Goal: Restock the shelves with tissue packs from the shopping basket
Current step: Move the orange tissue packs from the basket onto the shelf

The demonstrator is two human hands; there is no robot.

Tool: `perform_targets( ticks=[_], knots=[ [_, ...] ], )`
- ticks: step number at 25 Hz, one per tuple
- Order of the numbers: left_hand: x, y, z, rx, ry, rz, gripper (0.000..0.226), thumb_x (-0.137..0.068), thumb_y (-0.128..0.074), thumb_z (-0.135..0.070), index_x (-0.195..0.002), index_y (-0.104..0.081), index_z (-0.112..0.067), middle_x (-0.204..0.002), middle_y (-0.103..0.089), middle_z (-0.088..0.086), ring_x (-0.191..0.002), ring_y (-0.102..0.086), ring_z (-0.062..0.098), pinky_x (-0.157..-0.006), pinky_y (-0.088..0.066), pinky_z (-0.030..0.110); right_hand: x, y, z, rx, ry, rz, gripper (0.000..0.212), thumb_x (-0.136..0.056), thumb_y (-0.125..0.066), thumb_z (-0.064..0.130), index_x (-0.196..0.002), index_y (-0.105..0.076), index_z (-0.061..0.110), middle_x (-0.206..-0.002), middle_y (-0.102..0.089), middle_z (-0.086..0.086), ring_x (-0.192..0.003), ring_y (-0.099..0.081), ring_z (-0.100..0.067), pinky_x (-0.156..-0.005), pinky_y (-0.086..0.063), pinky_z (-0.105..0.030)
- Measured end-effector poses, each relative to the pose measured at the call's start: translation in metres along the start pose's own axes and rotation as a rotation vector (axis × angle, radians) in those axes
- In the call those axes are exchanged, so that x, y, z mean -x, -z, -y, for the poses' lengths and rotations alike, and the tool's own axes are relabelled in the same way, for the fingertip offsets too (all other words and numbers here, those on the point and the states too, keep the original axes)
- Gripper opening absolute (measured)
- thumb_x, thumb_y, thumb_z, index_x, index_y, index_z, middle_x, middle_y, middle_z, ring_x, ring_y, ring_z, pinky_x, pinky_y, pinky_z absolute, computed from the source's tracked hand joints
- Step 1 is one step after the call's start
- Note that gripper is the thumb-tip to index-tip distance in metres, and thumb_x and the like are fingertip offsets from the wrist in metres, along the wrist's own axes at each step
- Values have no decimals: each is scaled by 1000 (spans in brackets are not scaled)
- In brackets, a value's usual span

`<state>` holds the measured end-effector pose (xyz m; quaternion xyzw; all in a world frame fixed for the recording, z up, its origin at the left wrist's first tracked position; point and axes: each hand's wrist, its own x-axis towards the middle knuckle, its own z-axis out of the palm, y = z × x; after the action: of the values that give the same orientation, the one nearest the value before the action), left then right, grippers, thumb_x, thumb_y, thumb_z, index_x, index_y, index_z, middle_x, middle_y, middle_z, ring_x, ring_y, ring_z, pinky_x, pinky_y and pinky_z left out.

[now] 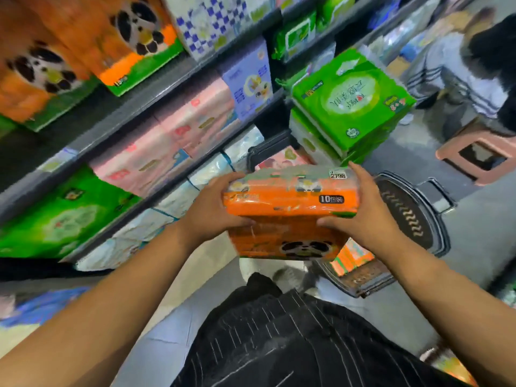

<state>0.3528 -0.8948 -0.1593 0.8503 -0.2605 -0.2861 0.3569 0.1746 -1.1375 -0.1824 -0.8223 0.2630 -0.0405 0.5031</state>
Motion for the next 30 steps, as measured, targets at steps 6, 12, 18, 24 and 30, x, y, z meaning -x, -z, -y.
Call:
perform_targets(
  ticks=[6,12,18,24,30],
  knots=[
    [49,54,23,297,92,-245,83,-62,-87,-5,-129,-46,-32,-123,-53,-3,-93,-61,-2,-68,-52,13,-44,-40,62,-151,97,155,101,-40,-88,51,-129,-42,48,-134,-54,8,-112,-58,-10,-90,-51,-34],
    [75,129,44,397,104,-507,84,-62,-84,0,-128,-46,-34,-110,-58,-13,-96,-62,8,-74,-56,29,-82,-93,153,-188,245,304,87,-66,-86,29,-139,-38,32,-118,-55,20,-101,-57,11,-82,-48,-11],
    [93,215,69,341,83,-647,88,-61,-87,-7,-128,-43,-42,-129,-50,-6,-113,-54,15,-85,-56,42,-108,-144,240,-126,418,350,77,-73,-78,28,-133,-32,43,-135,-45,4,-116,-53,-15,-92,-49,-29],
    [107,281,109,233,-50,-821,90,-52,-91,-30,-124,-39,-50,-135,-39,-9,-124,-46,14,-94,-53,41,-140,-201,313,23,610,388,88,-73,-80,18,-143,-29,31,-143,-29,3,-123,-43,-16,-90,-42,-6],
    [112,313,127,32,-234,-1014,80,-61,-84,-44,-127,-40,-40,-130,-33,-4,-126,-42,11,-101,-48,35,-158,-233,351,111,906,219,100,-58,-89,29,-141,-33,20,-145,-26,-9,-135,-31,-18,-113,-32,-29]
  ],
)
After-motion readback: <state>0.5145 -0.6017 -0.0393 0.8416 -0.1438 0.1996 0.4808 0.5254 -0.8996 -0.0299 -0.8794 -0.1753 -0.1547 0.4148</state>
